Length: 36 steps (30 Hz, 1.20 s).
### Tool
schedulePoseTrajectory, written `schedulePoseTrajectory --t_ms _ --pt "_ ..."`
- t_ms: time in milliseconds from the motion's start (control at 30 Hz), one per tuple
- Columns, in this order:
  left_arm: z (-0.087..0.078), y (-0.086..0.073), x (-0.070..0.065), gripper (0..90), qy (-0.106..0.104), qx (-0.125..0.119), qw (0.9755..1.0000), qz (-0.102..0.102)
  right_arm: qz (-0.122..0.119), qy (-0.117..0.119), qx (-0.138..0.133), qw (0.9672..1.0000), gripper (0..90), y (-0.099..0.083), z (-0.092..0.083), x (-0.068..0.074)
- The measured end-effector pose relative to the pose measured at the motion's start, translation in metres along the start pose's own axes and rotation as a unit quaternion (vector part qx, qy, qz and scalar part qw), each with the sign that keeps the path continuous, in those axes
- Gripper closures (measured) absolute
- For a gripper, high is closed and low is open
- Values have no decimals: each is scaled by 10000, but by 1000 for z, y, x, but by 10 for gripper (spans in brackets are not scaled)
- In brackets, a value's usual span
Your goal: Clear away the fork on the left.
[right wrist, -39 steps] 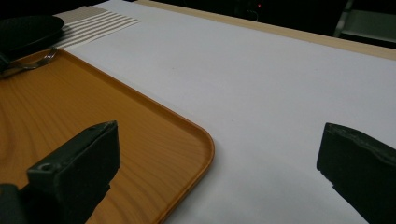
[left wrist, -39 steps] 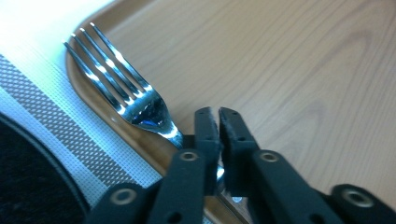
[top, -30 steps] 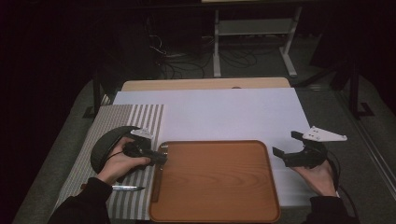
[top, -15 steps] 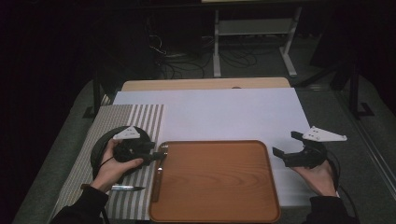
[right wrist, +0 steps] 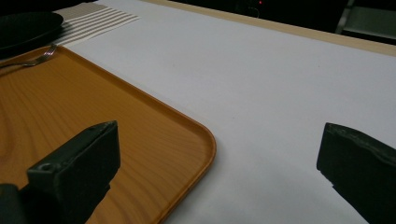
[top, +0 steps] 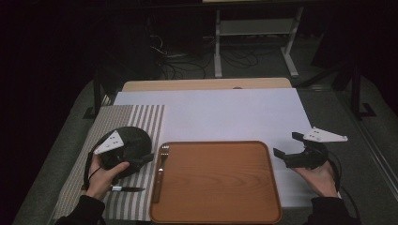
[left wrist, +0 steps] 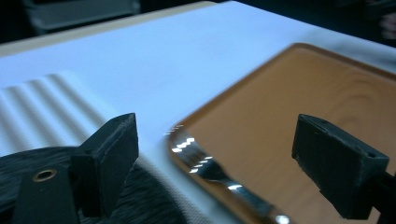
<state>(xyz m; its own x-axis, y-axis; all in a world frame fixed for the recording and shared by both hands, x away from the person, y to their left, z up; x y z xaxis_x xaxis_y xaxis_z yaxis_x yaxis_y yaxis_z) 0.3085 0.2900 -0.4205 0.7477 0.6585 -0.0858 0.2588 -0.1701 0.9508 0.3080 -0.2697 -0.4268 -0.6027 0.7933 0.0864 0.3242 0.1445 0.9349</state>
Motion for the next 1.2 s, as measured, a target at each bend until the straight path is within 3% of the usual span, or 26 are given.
schedulePoseTrajectory --t_ms 200,267,467,767,1200 --pt "-11 -5 4 131 430 -261 9987 99 -3 5 8 10000 0 0 0 0" --pt "-15 -3 6 131 676 -397 9968 123 -2 8 11 10000 0 0 0 0" --pt "-27 -7 12 131 936 -691 9932 57 3 12 12 10000 0 0 0 0" --pt "-33 -16 16 131 1064 -867 9905 117 -24 13 24 10000 0 -1 1 0" --pt "-35 -20 21 131 1132 -867 9898 13 -39 16 28 10000 0 0 0 1"
Point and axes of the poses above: each handheld gripper's, and its own axes: z roughly forward along the jaws, y roughly out of its top, x roughly to its left, the point moved 2 cm from there along z, roughly forward along the jaws, and after that the axes turned 7 degrees about -x, right-handed, at the moved point
